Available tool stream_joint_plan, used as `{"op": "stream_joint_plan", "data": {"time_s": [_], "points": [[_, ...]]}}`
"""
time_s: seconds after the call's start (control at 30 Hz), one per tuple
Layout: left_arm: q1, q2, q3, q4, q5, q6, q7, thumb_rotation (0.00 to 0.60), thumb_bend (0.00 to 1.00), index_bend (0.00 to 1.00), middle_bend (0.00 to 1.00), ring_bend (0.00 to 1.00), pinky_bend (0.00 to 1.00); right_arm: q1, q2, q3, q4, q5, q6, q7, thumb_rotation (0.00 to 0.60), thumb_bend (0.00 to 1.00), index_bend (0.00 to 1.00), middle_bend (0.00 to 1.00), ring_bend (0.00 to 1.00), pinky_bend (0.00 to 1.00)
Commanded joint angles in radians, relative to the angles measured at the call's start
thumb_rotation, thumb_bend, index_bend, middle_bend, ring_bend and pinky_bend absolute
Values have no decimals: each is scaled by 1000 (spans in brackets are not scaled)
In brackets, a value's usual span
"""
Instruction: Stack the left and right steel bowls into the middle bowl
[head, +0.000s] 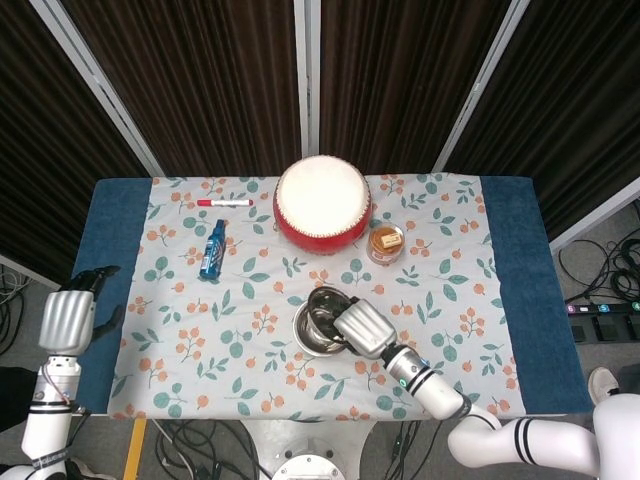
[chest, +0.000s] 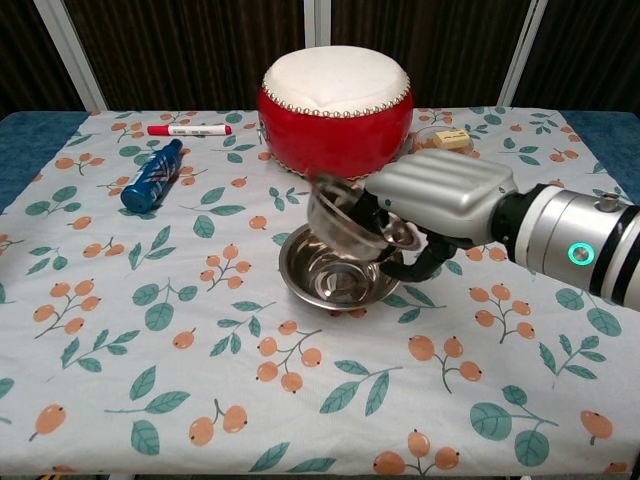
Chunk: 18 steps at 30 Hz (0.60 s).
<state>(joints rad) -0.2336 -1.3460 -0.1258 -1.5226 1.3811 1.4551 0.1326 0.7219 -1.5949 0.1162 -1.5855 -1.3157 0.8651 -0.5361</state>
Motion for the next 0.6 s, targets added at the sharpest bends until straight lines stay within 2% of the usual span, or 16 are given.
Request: {"op": "stream_joint_plan", "data": {"time_s": [0.03,0.1,0.2,0.33,0.47,0.6], "points": [[0,-2,-3,7,-2,-3,-7,600,339,303,402,321,437,8,2,3,0,10,1,7,600,0,173,203,17,53],[-1,-2,-4,9,0,-4,-10,600,339,303,402,321,435,6,15,8,-16,9,18,10,600,0,73,126,0,3],[-4,-1,-7,6,5,-4,-11,600,339,303,402,321,435,-4,64,15,-69,9,53,-5,600,0,8,83,0,0],[-9,1,-8,-7,16,-5,0,600,339,303,402,321,435,-41,178,18,-196,11,134,-66,600,0,1,72,0,0],[-17,1,8,-27,36,-20,19,600,339,303,402,321,434,-120,312,15,-321,-4,271,-94,600,0,1,72,0,0],[-30,0,28,-26,63,-48,22,600,296,303,398,317,412,-216,386,-1,-336,-28,419,-90,600,0,1,71,0,0]]}}
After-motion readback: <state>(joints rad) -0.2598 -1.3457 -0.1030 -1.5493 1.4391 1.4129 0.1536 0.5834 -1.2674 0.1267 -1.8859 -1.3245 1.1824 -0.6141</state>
